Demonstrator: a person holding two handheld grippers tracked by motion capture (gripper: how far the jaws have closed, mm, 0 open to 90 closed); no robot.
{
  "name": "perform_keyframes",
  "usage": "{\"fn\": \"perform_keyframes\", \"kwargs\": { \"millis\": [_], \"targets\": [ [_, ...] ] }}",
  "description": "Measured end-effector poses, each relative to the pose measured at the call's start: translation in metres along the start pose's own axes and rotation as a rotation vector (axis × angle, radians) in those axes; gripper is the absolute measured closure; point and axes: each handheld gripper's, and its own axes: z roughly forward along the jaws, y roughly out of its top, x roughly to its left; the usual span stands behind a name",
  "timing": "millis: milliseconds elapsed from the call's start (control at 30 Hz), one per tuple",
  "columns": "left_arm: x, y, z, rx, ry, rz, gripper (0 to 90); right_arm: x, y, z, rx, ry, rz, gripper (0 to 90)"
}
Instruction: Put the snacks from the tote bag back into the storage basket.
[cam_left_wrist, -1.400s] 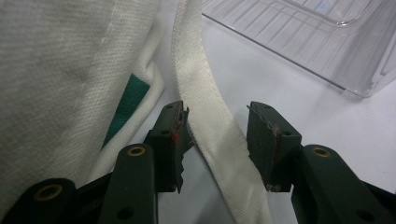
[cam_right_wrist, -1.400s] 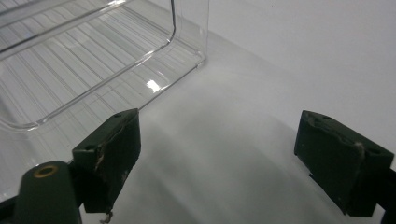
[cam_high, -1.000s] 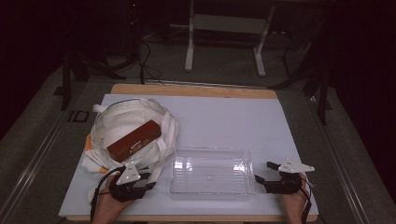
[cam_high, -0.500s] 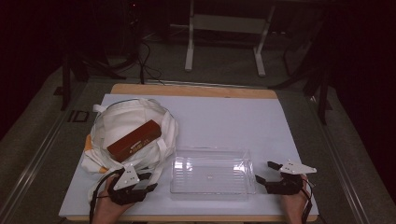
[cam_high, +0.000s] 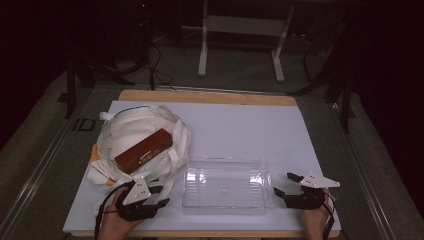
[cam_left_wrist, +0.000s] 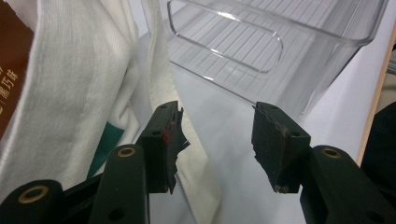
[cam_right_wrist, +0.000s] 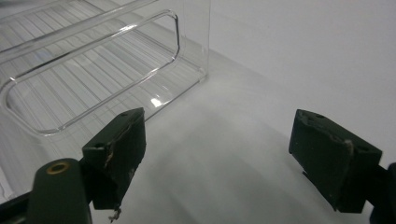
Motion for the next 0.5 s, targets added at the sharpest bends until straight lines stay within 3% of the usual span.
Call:
{"fn": "perform_keyframes", "kwargs": {
  "millis": [200, 500],
  "targets": [
    [0.000, 0.007, -0.005, -0.001, 0.020, 0.009, 52.4, 0.001, 0.000, 0.001, 0.004, -0.005, -0.013, 18.7],
    [0.002, 0.011, -0.011, 0.000, 0.005, 0.022, 54.5, 0.002, 0.000, 0.001, 0.005, -0.007, -0.018, 18.9]
  ]
}}
